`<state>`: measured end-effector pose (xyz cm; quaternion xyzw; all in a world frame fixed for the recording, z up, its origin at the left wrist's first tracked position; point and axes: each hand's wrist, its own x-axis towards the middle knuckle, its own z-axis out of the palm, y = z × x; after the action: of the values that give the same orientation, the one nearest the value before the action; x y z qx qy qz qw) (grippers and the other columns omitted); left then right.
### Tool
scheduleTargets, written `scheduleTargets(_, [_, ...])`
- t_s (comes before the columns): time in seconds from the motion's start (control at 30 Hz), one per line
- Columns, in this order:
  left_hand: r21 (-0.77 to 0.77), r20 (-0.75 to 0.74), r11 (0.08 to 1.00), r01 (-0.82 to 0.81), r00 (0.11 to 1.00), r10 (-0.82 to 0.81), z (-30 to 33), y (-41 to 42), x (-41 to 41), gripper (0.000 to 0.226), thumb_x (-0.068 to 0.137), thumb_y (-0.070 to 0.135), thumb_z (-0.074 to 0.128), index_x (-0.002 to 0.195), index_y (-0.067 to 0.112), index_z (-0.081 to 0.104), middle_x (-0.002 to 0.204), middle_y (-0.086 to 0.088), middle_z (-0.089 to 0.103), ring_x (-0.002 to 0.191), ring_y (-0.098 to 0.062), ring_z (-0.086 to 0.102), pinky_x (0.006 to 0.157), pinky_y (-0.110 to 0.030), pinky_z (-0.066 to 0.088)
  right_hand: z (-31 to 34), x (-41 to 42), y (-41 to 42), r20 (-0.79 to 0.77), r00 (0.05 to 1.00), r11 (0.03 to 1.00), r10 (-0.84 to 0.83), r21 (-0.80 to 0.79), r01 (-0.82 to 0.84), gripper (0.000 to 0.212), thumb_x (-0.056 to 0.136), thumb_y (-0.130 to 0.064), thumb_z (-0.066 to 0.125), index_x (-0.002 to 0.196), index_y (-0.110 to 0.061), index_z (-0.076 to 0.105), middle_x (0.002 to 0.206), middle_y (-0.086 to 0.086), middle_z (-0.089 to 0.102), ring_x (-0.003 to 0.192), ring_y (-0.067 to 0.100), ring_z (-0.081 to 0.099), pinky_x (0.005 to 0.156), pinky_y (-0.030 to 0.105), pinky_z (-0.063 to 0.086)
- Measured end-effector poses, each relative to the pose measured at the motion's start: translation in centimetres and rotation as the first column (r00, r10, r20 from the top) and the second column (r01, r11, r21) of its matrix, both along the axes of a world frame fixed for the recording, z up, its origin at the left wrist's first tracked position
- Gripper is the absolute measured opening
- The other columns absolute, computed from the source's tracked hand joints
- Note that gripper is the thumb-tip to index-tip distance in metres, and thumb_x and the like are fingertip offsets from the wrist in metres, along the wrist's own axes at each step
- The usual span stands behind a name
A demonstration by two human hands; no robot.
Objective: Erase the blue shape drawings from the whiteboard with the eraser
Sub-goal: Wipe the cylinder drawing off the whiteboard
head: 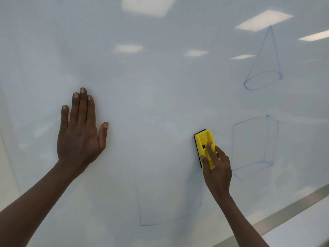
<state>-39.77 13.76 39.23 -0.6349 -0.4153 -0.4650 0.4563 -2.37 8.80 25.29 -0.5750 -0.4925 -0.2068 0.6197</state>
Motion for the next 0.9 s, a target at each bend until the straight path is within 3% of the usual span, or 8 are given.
scheduleTargets(0.13, [0.008,-0.003,1.000,-0.004,1.000,0.004,-0.2,0.2,-0.1,0.072,0.110,0.040,0.030,0.167,0.000,0.009,0.176,-0.016,0.002,0.164,-0.028,0.002,0.133,-0.048,0.004,2.0,0.7,0.5,-0.085,0.996,1.000,-0.011,0.000,0.011,0.047,0.089,-0.020,0.073,0.134,-0.028,0.060,0.132,0.007,0.060,0.107,0.032,0.058,0.076,0.034,0.046])
scheduleTargets(0.23, [0.009,-0.004,1.000,0.000,1.000,0.000,-0.3,0.4,-0.1,0.073,0.111,0.041,0.028,0.167,0.001,0.007,0.176,-0.016,0.001,0.164,-0.028,0.002,0.133,-0.048,0.003,3.5,0.1,0.6,-0.063,0.997,0.999,-0.040,-0.006,0.040,0.046,0.091,-0.025,0.070,0.136,-0.029,0.059,0.134,0.005,0.059,0.107,0.031,0.058,0.074,0.031,0.042])
scheduleTargets(0.47, [0.021,-0.014,1.000,0.022,1.000,-0.022,-0.4,0.8,-0.3,0.073,0.112,0.042,0.028,0.168,0.005,-0.001,0.176,-0.012,-0.004,0.164,-0.028,0.001,0.133,-0.045,-0.001,0.8,0.1,-0.4,0.039,0.999,0.999,-0.014,-0.030,0.015,0.052,0.087,-0.021,0.075,0.136,-0.027,0.059,0.133,0.007,0.061,0.100,0.031,0.061,0.075,0.036,0.051])
scheduleTargets(0.7, [0.029,-0.011,0.999,0.033,0.999,-0.033,-0.3,1.2,-0.5,0.073,0.111,0.042,0.029,0.168,0.005,0.001,0.177,-0.011,-0.005,0.164,-0.028,0.001,0.133,-0.046,-0.002,-5.8,-0.5,-1.5,-0.103,0.988,0.987,0.115,-0.098,-0.126,0.055,0.083,-0.011,0.078,0.134,-0.021,0.061,0.131,0.014,0.062,0.108,0.036,0.063,0.082,0.052,0.056])
scheduleTargets(0.9, [0.031,-0.008,0.999,0.042,0.999,-0.042,-0.5,1.3,-0.5,0.074,0.111,0.043,0.029,0.168,0.005,0.001,0.177,-0.010,-0.005,0.164,-0.028,0.002,0.133,-0.046,-0.002,-2.1,0.6,-1.4,-0.146,0.985,0.991,0.088,-0.083,-0.101,0.055,0.084,-0.012,0.078,0.135,-0.019,0.060,0.130,0.016,0.062,0.112,0.035,0.062,0.088,0.048,0.054])
